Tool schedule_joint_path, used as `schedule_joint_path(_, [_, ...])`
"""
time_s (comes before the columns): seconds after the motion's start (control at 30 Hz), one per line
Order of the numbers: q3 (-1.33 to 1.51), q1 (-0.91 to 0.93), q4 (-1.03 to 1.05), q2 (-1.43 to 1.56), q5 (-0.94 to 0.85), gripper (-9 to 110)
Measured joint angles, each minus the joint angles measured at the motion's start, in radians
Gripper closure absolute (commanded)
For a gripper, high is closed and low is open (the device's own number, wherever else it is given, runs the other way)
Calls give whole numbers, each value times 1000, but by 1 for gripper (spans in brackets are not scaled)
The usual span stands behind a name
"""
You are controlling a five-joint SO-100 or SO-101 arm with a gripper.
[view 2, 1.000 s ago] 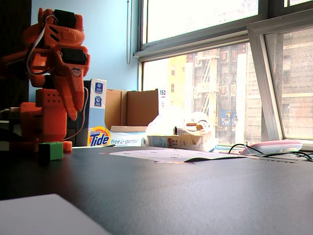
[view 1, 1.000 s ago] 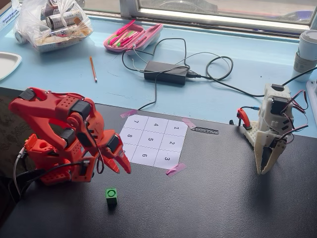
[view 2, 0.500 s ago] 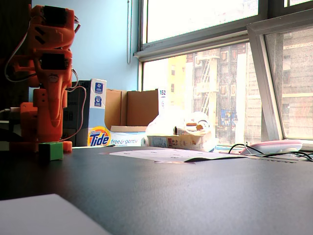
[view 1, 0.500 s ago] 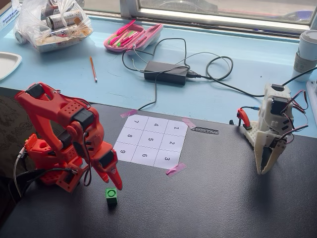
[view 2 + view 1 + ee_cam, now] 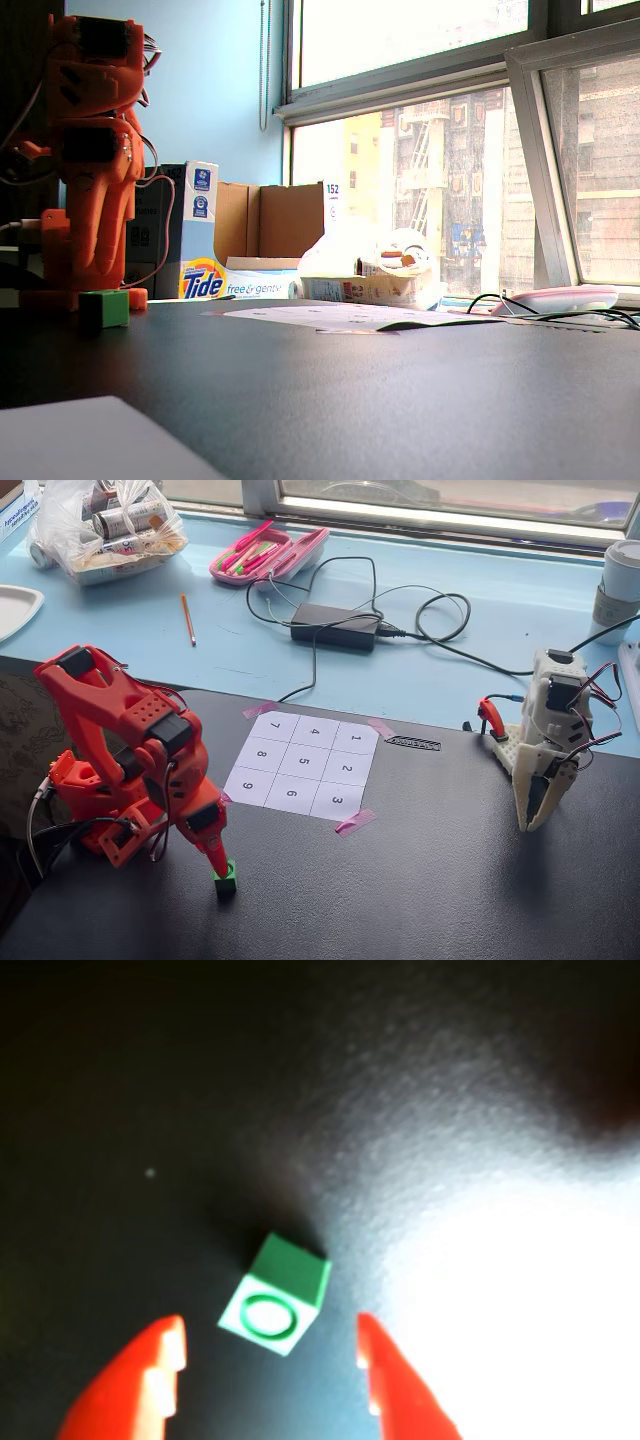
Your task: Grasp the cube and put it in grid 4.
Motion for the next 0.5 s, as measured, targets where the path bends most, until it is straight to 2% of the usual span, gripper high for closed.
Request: schedule_joint_path(0.5, [23,-21,-144,-115,101,73])
